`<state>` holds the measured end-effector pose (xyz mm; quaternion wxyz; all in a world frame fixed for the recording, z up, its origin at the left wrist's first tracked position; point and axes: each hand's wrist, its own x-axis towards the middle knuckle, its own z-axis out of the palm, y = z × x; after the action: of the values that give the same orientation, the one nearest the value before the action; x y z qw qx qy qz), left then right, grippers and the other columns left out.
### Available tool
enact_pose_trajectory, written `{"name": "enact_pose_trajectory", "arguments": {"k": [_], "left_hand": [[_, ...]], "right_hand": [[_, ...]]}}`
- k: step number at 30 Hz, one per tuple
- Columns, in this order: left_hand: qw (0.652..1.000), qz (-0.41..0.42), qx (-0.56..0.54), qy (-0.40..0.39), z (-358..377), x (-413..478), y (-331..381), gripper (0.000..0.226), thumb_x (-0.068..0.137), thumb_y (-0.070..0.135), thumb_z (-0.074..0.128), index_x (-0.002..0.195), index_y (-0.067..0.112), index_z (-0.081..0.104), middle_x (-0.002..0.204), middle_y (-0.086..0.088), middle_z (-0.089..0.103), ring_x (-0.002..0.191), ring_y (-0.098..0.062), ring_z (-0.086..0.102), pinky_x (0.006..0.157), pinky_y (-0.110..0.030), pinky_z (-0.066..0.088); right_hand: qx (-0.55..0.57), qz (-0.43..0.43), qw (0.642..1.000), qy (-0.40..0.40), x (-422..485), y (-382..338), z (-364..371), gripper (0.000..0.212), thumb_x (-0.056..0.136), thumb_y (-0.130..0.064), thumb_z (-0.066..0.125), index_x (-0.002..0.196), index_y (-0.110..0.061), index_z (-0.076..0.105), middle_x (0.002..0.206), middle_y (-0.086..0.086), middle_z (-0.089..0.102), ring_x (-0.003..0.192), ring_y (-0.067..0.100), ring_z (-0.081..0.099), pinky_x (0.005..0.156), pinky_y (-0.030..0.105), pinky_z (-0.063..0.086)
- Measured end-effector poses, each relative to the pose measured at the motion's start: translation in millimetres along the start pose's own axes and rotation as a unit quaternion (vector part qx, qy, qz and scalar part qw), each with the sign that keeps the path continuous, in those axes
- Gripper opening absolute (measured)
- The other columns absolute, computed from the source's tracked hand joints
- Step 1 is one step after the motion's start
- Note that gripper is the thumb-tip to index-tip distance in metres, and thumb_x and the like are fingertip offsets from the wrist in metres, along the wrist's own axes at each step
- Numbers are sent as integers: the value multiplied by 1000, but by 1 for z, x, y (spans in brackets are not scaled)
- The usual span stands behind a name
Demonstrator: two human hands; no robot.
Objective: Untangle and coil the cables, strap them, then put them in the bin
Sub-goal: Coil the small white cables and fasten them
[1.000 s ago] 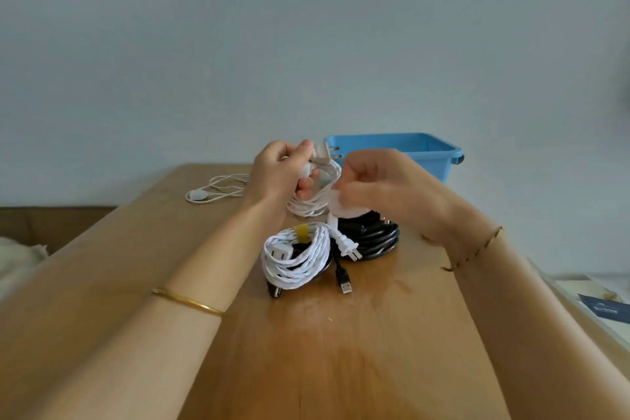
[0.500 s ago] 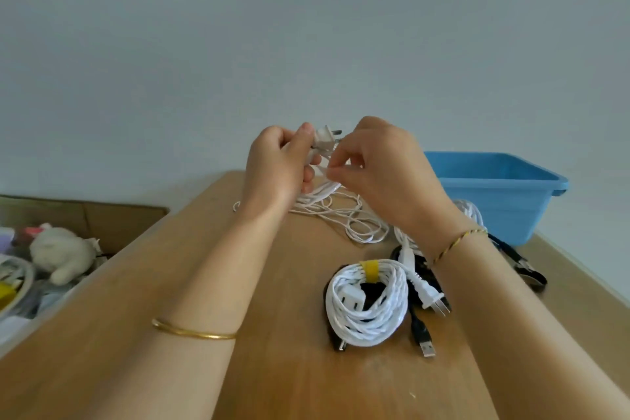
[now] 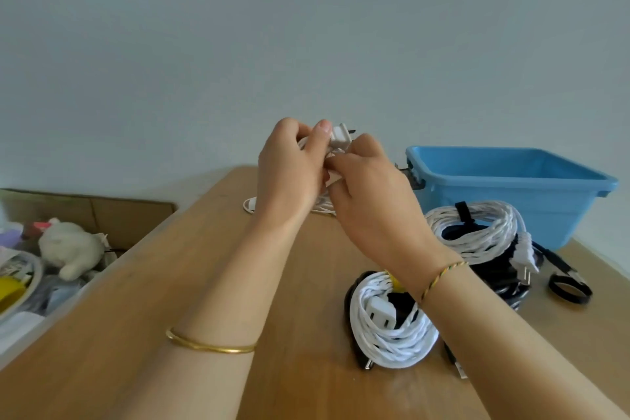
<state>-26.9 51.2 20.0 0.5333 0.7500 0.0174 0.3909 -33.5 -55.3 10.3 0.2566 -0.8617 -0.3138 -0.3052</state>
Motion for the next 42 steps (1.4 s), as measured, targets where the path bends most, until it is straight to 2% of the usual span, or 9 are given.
{"name": "enact_pose_trajectory", "arguments": {"k": [4,7,11,18,24,33,35,38,42], "left_hand": [[1000,-9,-15,-14,-6,0,2,26,96,30,51,81,9,49,60,-4,58,42,-15,48,52,-29,42],[999,-11,-31,-24,-8,1,3,27,97,29,50,86,5,50,66,-4,61,43,-13,48,51,-31,42],[999,-5,-10,-40,-4,-1,5,29,97,32,50,85,5,51,56,-5,54,37,-12,45,46,-24,38],[997,-8,-51,-60,1,-4,7,29,97,28,52,75,9,48,53,1,53,36,-8,46,43,-19,38],[992,-6,-95,-83,6,-9,5,24,97,24,52,78,9,51,58,-6,55,43,-13,49,44,-22,40],[988,-18,-129,-80,7,-10,2,19,97,21,52,82,10,51,69,-5,58,44,-11,50,42,-22,39],[988,-19,-143,-60,6,-6,0,15,97,21,53,94,7,52,76,-8,59,42,-10,49,40,-21,38],[990,-12,-128,-49,3,-2,-1,29,97,22,52,115,-2,50,74,-6,58,44,-10,50,41,-20,38],[992,12,-120,-39,0,-4,0,13,99,19,48,92,16,58,63,1,55,46,-11,50,43,-23,39]], "right_hand": [[57,1,995,83,2,2,1,33,80,3,48,106,-10,65,99,4,61,88,23,59,74,37,46],[92,18,984,154,4,9,-1,23,81,4,55,98,-8,65,91,4,69,85,24,62,72,39,49],[65,-27,980,189,4,13,8,14,75,1,55,79,-4,68,80,10,63,68,30,59,57,40,49],[1,-78,966,245,1,11,11,16,77,-12,44,73,-3,57,69,10,58,61,31,54,45,41,46],[-62,-77,950,295,1,21,12,13,68,4,64,61,-4,57,66,10,53,59,29,49,48,36,41],[-41,-67,960,270,0,23,14,10,69,0,66,74,-5,59,66,7,55,57,28,51,45,36,44],[-2,-50,971,235,1,21,11,13,70,-1,66,80,-4,59,71,9,58,60,29,53,49,40,47],[41,-31,979,198,2,17,6,15,74,2,66,86,-5,59,80,10,61,66,30,57,56,44,50],[69,0,982,173,3,13,1,14,78,2,64,87,-8,61,86,5,62,72,26,58,63,42,50]]}}
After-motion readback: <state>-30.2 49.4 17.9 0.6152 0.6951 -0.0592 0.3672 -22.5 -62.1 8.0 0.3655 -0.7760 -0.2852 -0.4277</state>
